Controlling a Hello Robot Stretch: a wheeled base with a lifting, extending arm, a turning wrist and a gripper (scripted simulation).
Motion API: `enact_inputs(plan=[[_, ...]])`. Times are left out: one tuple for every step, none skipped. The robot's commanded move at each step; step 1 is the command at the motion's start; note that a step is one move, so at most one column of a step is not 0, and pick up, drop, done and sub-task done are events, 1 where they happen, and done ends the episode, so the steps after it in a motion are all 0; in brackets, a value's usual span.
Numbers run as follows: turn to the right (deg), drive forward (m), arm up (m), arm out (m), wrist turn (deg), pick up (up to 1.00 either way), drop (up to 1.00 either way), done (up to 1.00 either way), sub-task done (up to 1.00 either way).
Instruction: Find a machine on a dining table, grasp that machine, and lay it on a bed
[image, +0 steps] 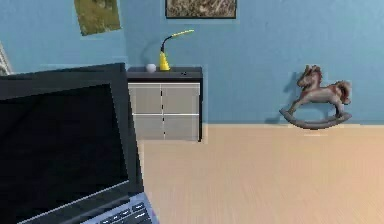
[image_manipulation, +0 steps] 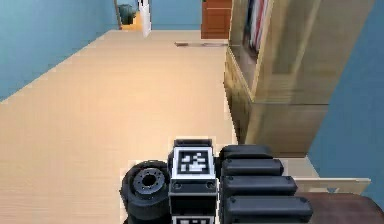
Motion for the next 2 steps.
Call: enact_inputs(plan=[[45.0, 0.00, 0.00, 0.00, 0.0, 0.00, 0.00, 0.00, 0.00], [45.0, 0.00, 0.00, 0.00, 0.0, 0.00, 0.00, 0.00, 0.00]])
